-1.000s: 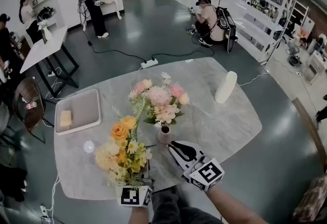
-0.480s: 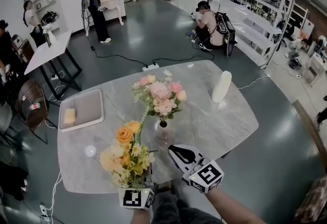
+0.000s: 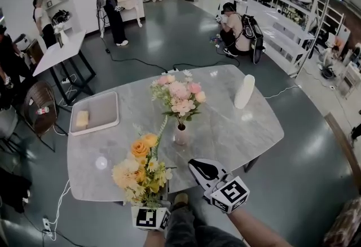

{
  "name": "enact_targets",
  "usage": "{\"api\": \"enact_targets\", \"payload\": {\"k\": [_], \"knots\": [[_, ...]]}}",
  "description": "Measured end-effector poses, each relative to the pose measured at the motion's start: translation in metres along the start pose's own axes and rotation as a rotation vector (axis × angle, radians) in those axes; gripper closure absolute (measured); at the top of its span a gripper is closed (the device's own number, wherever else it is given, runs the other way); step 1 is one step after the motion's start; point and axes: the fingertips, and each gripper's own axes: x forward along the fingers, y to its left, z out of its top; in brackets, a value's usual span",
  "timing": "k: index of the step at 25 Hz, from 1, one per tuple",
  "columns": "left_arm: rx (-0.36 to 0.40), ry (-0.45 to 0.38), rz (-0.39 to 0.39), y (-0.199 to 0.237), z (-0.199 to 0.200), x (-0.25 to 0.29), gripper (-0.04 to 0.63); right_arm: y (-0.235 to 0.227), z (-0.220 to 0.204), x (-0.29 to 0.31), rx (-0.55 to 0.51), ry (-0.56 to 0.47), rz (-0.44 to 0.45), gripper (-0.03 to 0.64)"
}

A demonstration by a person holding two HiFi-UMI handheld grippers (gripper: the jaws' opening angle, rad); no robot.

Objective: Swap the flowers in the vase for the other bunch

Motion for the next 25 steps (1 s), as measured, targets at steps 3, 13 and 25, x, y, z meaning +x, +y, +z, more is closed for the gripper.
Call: {"api": "enact_targets", "payload": {"k": [3,13,25], "knots": [[-0.010,0.000,0.009,-0.006,0.001,-0.010,0.514,0.006,0.004,-0.009,0.000,-0.010,0.005,0.583],[-0.029,-0.005,0.031,-0.028,0.003,-0.041,0.514,0.021,0.011,-0.042,0.002,-0.016,0.012,0.583],[-0.040,-0.004,0.053,-0.048,0.008,-0.070,0.514,0.042,0.015,-0.068,0.006,-0.018,0.042,0.583]]}}
